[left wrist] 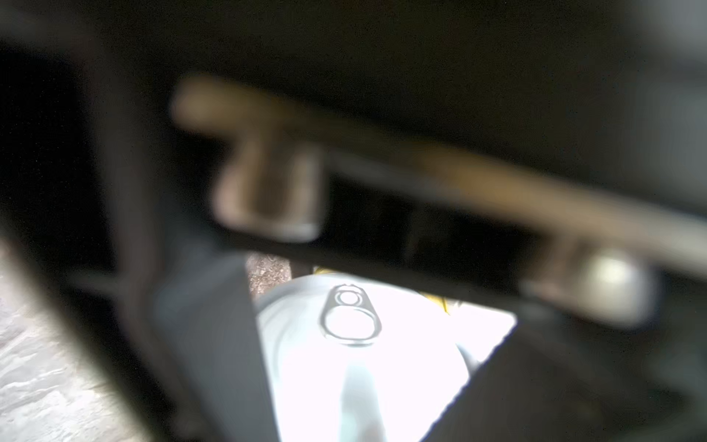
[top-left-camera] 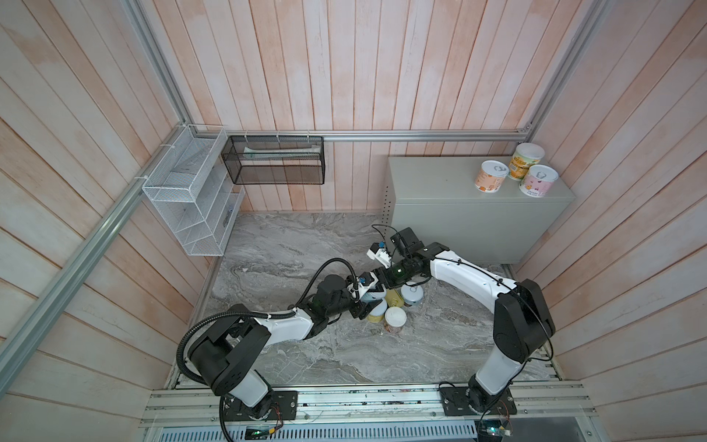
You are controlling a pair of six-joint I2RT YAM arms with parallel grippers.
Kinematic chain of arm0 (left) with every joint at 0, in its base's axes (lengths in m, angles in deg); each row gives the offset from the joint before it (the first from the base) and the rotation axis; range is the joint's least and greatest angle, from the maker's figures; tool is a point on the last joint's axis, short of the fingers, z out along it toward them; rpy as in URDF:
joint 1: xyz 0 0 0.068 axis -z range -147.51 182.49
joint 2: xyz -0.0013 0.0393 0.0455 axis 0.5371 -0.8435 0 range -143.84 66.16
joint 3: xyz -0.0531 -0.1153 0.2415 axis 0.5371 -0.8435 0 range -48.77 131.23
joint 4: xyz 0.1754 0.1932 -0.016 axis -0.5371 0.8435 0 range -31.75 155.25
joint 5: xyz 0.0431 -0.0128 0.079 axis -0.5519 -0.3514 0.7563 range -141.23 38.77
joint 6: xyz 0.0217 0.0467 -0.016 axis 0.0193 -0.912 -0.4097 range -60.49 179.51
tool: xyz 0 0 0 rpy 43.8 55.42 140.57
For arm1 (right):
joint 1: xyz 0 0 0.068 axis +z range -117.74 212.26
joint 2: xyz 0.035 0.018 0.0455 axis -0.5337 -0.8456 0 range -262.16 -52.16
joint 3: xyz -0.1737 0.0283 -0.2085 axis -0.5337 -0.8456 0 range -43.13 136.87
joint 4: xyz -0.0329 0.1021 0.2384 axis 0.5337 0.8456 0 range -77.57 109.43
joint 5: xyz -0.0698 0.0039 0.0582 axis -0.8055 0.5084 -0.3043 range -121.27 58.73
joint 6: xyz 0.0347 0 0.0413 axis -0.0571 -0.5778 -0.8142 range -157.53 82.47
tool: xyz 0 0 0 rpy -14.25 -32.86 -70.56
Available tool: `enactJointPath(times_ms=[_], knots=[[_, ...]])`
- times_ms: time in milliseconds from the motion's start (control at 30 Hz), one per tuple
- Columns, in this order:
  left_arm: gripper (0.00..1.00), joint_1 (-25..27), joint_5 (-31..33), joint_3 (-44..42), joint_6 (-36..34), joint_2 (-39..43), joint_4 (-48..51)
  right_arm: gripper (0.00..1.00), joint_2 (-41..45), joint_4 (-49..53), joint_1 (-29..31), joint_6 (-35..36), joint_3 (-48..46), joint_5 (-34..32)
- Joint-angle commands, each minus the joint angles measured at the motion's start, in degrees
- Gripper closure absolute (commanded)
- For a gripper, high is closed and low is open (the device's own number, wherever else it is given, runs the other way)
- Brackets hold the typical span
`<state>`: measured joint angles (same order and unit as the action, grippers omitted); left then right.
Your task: Place and organize the canned foods onto the counter
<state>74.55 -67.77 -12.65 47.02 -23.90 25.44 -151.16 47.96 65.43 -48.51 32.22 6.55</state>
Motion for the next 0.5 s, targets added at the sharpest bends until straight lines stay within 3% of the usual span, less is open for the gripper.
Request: enactJointPath(times_ms=[0,67,233,467], knots=[[0.33,0.3,-0.1,-0.2,0.5,-0.5,0.3,0.54,1.6,-3.4,-0.1,0.5,0.4,4.8],[0.44,0.3,-0.3,-0.5,1.1,-0.2,-0.9,0.54,1.5,-3.5,-0.2,0.4,0.3,5.6],[0.47,-0.3,-0.8,-1.3,2.1,0.7,-1.7,0.54,2.1,-4.8,-1.0,-0.4,-0.6,6.7],[0.51,-1.7,-2.8,-1.7,6.4,5.9,-1.8,0.3,4.4,-5.8,-1.0,-1.6,-1.6,3.5]])
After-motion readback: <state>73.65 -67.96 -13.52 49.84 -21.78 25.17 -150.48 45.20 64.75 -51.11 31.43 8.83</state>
